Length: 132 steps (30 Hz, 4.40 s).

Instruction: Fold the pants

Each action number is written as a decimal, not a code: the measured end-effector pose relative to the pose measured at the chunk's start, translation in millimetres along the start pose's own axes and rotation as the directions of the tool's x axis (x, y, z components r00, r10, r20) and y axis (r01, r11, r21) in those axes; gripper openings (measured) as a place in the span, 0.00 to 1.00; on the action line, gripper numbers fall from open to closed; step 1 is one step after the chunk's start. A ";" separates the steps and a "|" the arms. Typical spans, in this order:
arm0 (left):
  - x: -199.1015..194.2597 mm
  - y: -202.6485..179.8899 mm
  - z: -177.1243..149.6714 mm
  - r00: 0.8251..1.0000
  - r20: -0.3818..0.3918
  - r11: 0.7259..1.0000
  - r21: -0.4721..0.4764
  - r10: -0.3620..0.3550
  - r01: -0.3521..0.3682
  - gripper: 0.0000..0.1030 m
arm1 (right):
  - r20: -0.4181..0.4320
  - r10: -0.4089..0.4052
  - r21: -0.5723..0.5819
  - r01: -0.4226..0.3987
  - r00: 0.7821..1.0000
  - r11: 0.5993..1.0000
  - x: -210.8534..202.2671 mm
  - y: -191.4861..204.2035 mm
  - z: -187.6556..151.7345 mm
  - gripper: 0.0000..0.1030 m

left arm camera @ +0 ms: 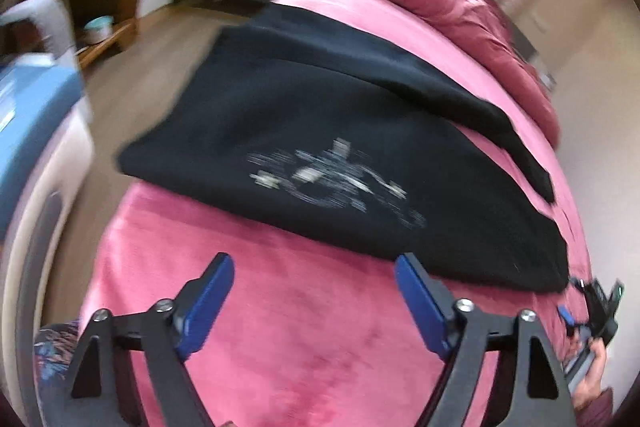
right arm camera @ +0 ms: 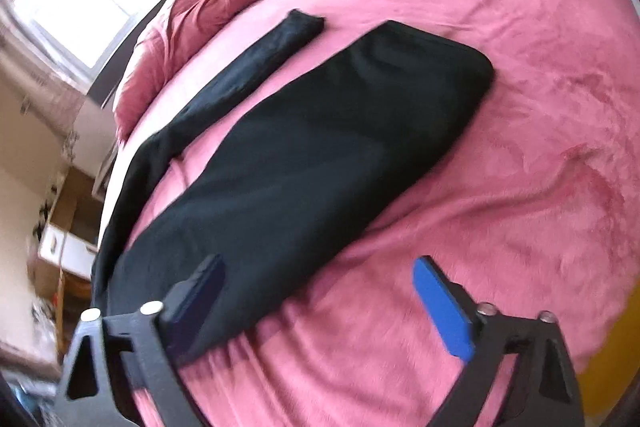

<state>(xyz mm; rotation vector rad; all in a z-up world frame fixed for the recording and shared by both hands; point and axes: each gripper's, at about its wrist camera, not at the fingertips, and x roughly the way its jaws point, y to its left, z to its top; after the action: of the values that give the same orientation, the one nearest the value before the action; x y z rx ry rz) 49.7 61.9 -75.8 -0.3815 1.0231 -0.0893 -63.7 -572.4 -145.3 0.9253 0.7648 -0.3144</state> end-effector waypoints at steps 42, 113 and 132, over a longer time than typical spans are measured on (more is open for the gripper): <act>-51.5 48.4 -6.8 0.998 0.010 0.992 -0.113 -0.054 0.055 0.07 | -0.016 -0.109 -0.099 0.107 0.994 0.989 -29.4 -36.3 33.5 0.13; 15.1 -29.5 109.4 0.984 -0.008 0.974 0.144 0.180 -0.177 0.47 | -0.170 -0.064 -0.519 -0.034 0.983 0.854 37.1 173.7 -57.3 0.66; 86.3 -24.5 169.3 0.975 -0.053 0.976 0.030 0.218 -0.216 0.49 | -0.148 -0.077 -0.636 -0.035 0.986 0.771 124.9 312.4 -2.5 0.75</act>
<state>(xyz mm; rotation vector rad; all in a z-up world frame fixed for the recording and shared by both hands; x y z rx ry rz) 240.6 63.0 -59.5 -0.2446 1.1126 0.0848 194.5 -380.1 -47.7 0.2904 0.9552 0.0208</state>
